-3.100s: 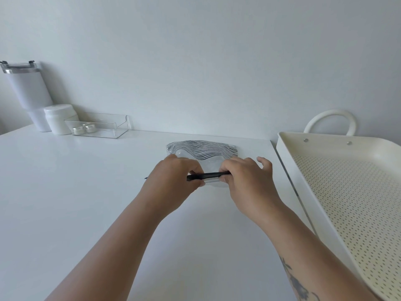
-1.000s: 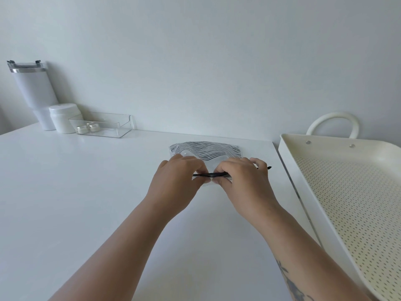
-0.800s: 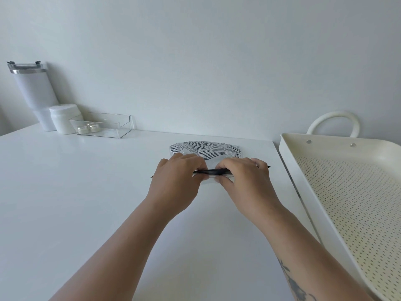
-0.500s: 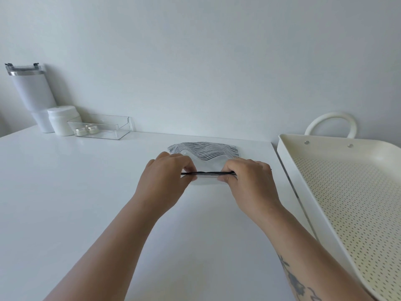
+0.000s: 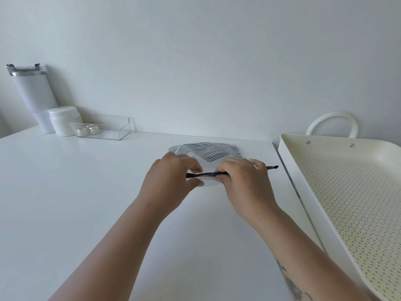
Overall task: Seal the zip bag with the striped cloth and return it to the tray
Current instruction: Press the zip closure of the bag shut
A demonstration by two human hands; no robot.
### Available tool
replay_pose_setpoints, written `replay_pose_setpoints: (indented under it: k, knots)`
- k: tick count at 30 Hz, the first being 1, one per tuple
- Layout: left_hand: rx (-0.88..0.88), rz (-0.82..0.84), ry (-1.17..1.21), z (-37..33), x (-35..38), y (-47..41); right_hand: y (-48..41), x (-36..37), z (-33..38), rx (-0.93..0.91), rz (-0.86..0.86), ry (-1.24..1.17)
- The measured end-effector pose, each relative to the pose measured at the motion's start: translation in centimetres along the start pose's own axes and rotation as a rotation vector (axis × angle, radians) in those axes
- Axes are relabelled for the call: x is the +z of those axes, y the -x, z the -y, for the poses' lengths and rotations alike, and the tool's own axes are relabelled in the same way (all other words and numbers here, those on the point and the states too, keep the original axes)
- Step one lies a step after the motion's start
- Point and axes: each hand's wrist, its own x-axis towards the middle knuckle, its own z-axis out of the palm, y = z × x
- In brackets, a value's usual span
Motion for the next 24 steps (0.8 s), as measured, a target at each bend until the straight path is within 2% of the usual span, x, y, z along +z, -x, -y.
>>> replay_pose_setpoints:
  k: [5,17,24]
  knots:
    - [-0.051,-0.015,0.061,0.0,-0.3,-0.2,-0.1,-0.1,-0.4,0.038,-0.031,-0.046]
    - [0.041,0.012,0.105,-0.2,0.0,0.0,0.0,-0.2,0.6,0.003,0.009,0.002]
    - [0.050,-0.068,0.108,-0.5,0.3,-0.1,0.0,-0.3,0.6,-0.023,-0.025,-0.081]
